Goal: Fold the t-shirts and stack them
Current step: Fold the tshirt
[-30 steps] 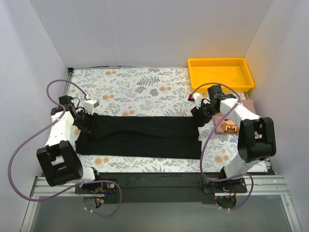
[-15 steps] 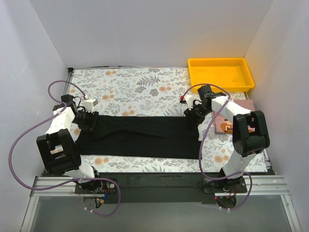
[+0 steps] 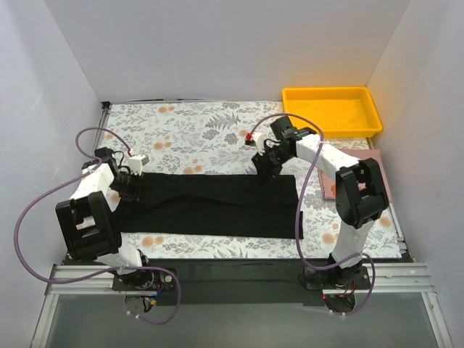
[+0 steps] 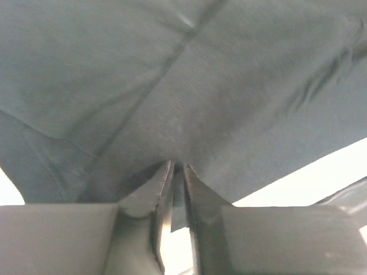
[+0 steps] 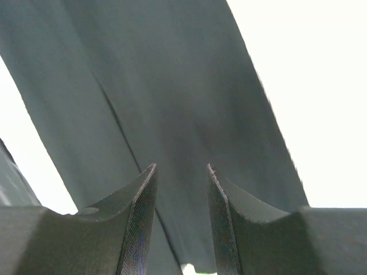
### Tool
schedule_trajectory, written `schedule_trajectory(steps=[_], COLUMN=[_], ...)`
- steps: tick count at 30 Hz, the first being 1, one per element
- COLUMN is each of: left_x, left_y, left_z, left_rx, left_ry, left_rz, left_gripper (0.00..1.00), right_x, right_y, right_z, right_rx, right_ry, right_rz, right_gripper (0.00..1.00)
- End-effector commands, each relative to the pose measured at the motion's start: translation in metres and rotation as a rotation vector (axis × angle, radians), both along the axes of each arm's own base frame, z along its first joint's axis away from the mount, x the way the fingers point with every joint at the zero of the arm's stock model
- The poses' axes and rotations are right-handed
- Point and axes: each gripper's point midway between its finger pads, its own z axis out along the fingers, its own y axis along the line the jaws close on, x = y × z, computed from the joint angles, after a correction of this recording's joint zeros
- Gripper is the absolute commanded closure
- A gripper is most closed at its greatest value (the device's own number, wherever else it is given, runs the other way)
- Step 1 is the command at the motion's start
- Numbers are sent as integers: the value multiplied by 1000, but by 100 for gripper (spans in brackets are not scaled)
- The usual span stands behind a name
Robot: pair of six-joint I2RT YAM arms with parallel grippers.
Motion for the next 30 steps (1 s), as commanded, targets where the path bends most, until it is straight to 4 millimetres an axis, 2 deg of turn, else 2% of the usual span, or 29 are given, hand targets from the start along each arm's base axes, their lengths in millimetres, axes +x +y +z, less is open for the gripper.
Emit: schedule_trajectory(steps=[1,2,3,5,8,9,10,12,13,15,18,19,21,22,23,30], left_x=[-20,-27,-33,-50,-59,-60,-60,-53,-50,-36,-13,-9,-3,-3,-2,-2], left_y=[-11,-11,-11,-15,-21,-23,-24,-29,-30,-27,-10,-5,7,11,18,28], left_z=[11,8,7,0,2,4,7,17,22,38,59,62,61,58,56,41], left_rx=[-20,-18,-7,-14,-33,-42,-48,-86,-101,-125,-126,-130,-113,-100,-93,-99], left_ry=[-40,-22,-24,9,9,6,-2,-30,-49,-107,-198,-189,-166,-140,-134,-39], left_rz=[-76,-79,-106,-144,-152,-154,-147,-101,-86,3,106,150,203,236,264,344], left_gripper=[93,95,96,96,93,91,85,77,73,68,65,64,63,62,62,57], right_x=[2,4,4,6,5,5,5,5,6,2,4,4,6,7,9,9], right_y=[62,73,94,120,163,174,192,210,226,243,267,274,286,290,294,324], right_z=[32,37,48,48,52,55,57,60,61,61,57,49,49,40,39,27], right_rx=[148,167,202,238,282,293,312,332,355,368,387,386,389,381,384,404], right_ry=[7,6,-8,20,42,42,41,67,53,59,27,28,5,16,11,-14], right_rz=[61,70,99,96,111,113,127,105,114,107,85,84,76,65,59,49], right_gripper=[54,54,54,54,53,53,51,49,47,46,43,42,42,42,42,41])
